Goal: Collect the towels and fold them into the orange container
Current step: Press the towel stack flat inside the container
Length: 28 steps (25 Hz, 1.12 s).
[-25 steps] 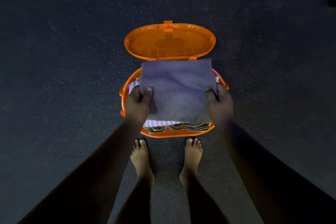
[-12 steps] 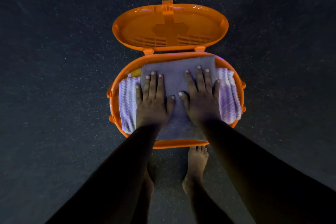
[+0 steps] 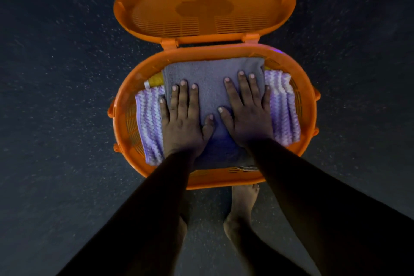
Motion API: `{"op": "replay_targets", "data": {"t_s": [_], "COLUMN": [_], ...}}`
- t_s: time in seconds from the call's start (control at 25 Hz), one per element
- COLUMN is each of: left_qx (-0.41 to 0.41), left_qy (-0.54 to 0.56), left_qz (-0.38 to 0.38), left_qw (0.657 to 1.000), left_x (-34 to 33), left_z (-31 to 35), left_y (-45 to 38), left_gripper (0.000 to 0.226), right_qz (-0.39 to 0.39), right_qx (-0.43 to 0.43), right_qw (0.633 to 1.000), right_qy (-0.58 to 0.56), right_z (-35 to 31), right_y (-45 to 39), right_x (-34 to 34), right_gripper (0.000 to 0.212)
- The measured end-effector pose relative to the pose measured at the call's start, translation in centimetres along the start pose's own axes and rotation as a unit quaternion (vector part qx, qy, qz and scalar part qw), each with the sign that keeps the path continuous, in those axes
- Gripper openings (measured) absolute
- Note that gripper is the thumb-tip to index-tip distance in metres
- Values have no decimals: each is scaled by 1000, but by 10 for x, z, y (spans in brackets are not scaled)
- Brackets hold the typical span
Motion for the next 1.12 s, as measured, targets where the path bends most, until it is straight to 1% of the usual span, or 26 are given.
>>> {"op": "replay_targets", "data": {"t_s": [0.08, 0.2, 0.28, 0.4, 0.48, 0.56, 0.64, 0.72, 0.76, 0.84, 0.92, 1.12], "left_qx": [-1, -25, -30, -18, -9, 3, 44, 103, 124, 154, 176, 247], "left_qy": [3, -10, -16, -8, 3, 6, -15, -30, -30, -10, 4, 45], "left_qz": [0, 6, 1, -15, -51, -124, -210, -282, -301, -324, -328, -290], "left_qw": [1000, 1000, 999, 1000, 999, 992, 977, 953, 945, 933, 928, 924], "left_x": [-7, -29, -29, -7, 22, 64, 105, 170, 207, 286, 362, 503], "left_z": [-4, -14, -15, -7, 2, 13, 24, 44, 57, 87, 112, 144], "left_y": [-5, -5, -5, -8, -7, 5, 18, 38, 51, 87, 134, 228], "left_gripper": [81, 80, 80, 78, 78, 83, 85, 86, 86, 86, 88, 92], "right_qz": [0, 24, 24, -15, -63, -143, -230, -286, -297, -306, -311, -329], "right_qx": [1, 5, 7, -18, -28, -33, -41, -36, -30, -28, -21, 28], "right_qw": [1000, 1000, 1000, 1000, 997, 989, 972, 957, 954, 951, 950, 944], "right_qy": [1, 12, 13, -5, -16, -30, -27, -21, -21, -23, -21, -3], "right_z": [2, 5, 4, -2, -7, -9, -7, -11, -17, -30, -43, -77], "right_y": [-4, -3, -3, -2, 4, 20, 38, 62, 74, 103, 137, 206], "right_x": [-8, -34, -35, -9, 21, 60, 95, 159, 195, 276, 352, 489], "right_gripper": [73, 73, 73, 71, 70, 70, 70, 69, 69, 70, 71, 75]}}
Point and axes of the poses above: each hand's wrist, its own y-axis away from the middle knuckle, its own x-axis out of the back of the hand, z = x × y, the point moved 3 cm from there along -y, towards the middle knuckle, and after that the axes turned 9 degrees about y, right-handed, at the moved point
